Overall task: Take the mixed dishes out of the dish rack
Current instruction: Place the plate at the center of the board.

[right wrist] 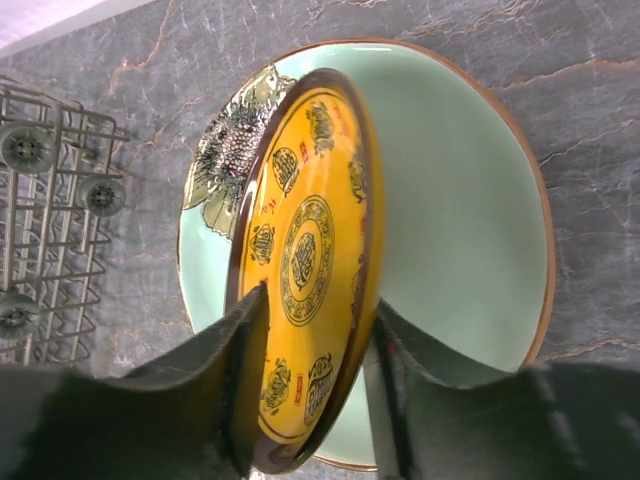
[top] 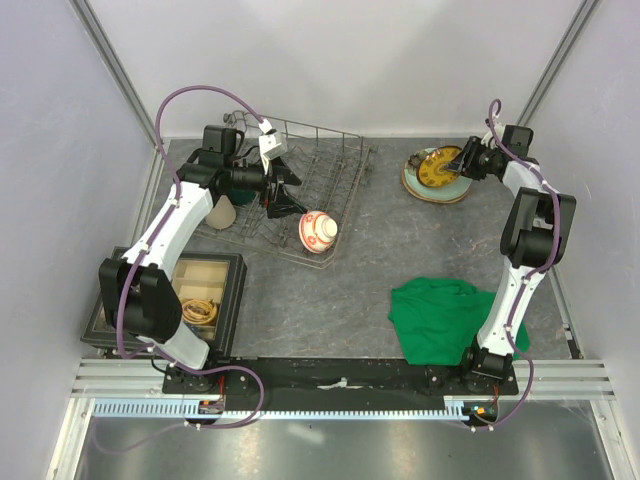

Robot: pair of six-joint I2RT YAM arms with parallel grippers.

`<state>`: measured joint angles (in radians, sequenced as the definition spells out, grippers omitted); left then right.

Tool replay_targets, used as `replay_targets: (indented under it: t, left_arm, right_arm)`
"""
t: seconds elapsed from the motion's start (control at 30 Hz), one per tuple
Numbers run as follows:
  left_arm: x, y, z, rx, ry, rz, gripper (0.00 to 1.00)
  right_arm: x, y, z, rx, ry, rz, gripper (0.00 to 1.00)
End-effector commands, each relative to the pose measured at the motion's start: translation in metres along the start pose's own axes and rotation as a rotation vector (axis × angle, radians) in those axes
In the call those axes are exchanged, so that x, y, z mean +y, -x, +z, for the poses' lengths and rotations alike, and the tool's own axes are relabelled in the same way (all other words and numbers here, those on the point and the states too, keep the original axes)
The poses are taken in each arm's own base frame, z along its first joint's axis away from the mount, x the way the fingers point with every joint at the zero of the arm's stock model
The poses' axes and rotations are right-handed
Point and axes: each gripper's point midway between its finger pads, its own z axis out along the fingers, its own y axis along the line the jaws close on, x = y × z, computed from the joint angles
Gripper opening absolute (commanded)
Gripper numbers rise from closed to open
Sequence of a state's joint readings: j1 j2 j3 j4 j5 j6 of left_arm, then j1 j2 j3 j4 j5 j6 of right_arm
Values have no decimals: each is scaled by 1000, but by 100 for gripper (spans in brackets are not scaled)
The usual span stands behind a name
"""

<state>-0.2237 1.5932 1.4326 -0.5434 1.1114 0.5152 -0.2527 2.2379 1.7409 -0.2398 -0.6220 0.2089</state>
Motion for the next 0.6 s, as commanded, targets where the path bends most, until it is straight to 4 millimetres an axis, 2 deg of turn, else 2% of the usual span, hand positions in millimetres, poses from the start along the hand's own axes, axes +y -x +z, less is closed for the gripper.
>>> replay_targets:
  t: [0.0, 0.1, 0.2, 0.57]
  left_arm:
    - [-3, 8, -3, -26, -14, 60, 99]
    - [-3, 7, -3, -23, -16, 56, 99]
    - [-4, 8, -4, -24, -15, 59, 99]
    - [-4, 8, -5, -20, -13, 64, 99]
  right_arm:
    - [4, 27, -6, -68, 0, -58, 54]
    - [3, 28, -8, -71, -9, -64, 62]
    - [3, 29, -10, -72, -20, -74, 64]
    - [-3, 28, -19, -57, -77, -122, 66]
